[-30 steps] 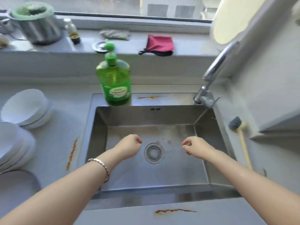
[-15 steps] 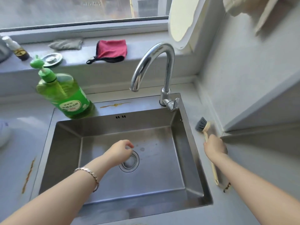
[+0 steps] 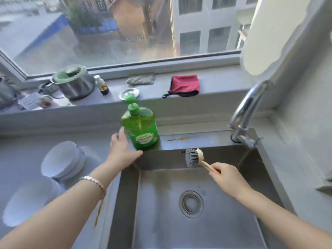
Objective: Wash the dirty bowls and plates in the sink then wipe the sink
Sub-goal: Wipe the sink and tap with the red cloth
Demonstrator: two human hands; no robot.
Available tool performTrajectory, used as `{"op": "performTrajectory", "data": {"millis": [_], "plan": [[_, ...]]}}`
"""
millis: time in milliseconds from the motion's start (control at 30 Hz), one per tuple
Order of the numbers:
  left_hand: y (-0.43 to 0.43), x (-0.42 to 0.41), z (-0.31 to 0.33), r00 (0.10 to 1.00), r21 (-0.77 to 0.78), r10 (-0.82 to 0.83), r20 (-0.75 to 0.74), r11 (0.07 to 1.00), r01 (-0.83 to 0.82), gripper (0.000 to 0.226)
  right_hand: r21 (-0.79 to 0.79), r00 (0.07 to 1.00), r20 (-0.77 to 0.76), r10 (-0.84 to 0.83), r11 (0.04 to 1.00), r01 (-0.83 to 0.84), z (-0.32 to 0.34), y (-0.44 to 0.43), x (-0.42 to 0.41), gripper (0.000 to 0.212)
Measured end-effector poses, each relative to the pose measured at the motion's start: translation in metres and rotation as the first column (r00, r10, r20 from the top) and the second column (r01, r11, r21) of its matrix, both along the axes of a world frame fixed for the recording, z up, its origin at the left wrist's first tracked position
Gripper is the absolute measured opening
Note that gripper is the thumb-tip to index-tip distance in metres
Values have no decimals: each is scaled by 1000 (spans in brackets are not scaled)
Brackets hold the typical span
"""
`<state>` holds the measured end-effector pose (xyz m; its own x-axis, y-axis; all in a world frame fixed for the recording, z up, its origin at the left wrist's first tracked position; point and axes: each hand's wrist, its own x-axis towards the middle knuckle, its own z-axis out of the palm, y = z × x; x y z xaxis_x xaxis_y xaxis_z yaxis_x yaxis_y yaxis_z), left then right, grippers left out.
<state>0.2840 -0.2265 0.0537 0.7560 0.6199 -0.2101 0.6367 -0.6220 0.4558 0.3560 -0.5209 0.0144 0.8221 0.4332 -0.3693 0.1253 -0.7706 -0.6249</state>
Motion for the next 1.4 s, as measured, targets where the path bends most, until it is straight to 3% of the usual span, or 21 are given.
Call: {"op": "performTrajectory", "data": {"millis": [100,200,267,333,433,533,833,900,967,1100,1200,1400], "plan": [[48,31,26,995,56,-64,78,997,60,119,25,1000,-4,-15,1000,15,14,45,-9,26],[74,61,36,986,-51,-148,69,987,152,127,28,999,24,-27,999,27,33,77,-12,23],[80,68,30,972,-78,-229,58,969,233,126,15,998,52,-28,1000,27,41,89,-12,21],[79,69,19,953,30,-304,13,952,304,115,11,996,77,-45,999,44,49,95,-14,17],[76,69,6,950,168,-300,90,944,283,96,25,992,86,-94,995,92,55,94,-17,15],[74,70,-1,943,188,-294,159,946,263,83,39,986,57,-156,987,153,56,87,-20,16],[58,54,-8,946,153,-229,231,968,197,91,89,975,14,-220,972,218,53,91,-19,16],[57,57,-3,958,81,-181,221,983,166,82,118,977,-3,-212,970,211,50,98,-20,17],[54,64,8,966,-129,-30,256,990,65,62,137,982,-20,-190,972,191,47,103,-21,17],[39,71,23,862,-344,189,470,939,-18,22,114,992,-19,-125,985,127,43,103,-24,14],[26,67,31,807,-486,301,508,874,-20,16,98,994,1,-107,990,106,48,98,-21,15],[15,55,52,758,-627,442,479,777,-57,11,63,992,79,-100,993,95,76,98,10,24]]}}
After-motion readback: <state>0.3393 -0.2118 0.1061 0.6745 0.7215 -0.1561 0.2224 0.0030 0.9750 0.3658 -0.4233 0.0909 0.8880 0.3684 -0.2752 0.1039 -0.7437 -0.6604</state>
